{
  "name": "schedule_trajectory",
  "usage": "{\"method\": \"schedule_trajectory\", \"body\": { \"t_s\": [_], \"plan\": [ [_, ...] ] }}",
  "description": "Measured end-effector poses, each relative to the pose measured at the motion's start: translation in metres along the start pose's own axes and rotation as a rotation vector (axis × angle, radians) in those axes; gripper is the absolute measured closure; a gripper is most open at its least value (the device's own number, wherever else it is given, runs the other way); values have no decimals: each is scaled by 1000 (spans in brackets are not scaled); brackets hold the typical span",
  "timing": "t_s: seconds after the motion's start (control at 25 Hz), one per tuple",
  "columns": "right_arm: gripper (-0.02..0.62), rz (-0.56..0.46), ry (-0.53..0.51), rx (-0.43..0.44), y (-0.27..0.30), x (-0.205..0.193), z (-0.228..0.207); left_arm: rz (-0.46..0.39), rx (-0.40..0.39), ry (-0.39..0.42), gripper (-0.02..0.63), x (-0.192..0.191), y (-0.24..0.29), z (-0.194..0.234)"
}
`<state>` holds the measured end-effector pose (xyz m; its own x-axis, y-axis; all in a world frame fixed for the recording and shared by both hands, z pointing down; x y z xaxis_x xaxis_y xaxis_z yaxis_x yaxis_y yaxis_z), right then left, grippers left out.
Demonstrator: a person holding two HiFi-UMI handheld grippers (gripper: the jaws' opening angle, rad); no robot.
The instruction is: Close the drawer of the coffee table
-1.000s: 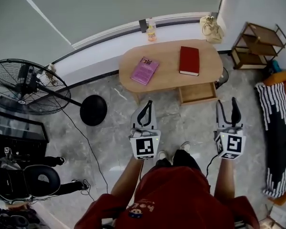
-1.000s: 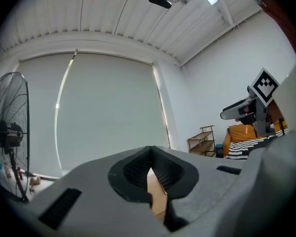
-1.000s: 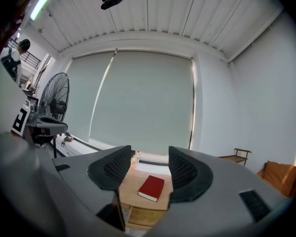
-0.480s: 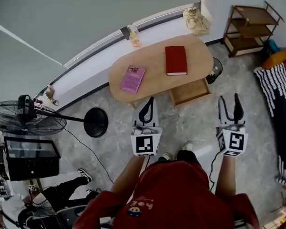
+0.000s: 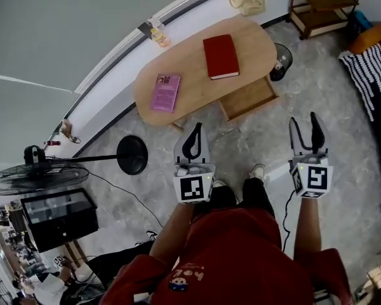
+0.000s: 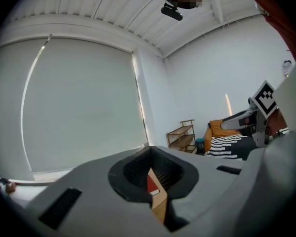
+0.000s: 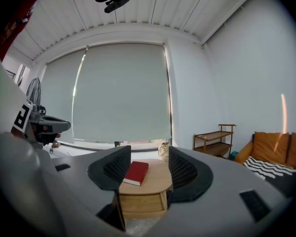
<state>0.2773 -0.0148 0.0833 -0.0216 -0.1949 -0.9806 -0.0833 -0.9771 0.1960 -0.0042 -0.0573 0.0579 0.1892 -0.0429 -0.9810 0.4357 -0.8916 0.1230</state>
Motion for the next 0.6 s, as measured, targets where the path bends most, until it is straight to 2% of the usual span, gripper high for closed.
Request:
{"method": "schedule_trajectory", "body": {
  "t_s": [0.16,0.32,0.44,0.6],
  "plan": [
    [368,73,-8,16,4,-29,12,34,-25,-20,600,-27,10,4],
    [370,123,-7,25,15,-58,41,64,-20,-41,600,-66,17,32],
    [368,175,-23,63,24,-93,76,95,-40,-50,600,-111,18,52],
    [368,206,10,102,45,-157,115,117,-82,-50,600,-186,21,65]
  ]
}}
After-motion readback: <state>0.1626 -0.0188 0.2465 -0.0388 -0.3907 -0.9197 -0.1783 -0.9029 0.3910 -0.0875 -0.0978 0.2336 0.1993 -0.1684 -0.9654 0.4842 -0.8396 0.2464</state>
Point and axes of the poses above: the fingertips, and each gripper's own axes: y forward along the fingers, z to its left, x out of its top, the point moved 4 cm from there along -y, backward along the fingers, and after that the axes turned 1 degree about -y, right-handed, at the moved point
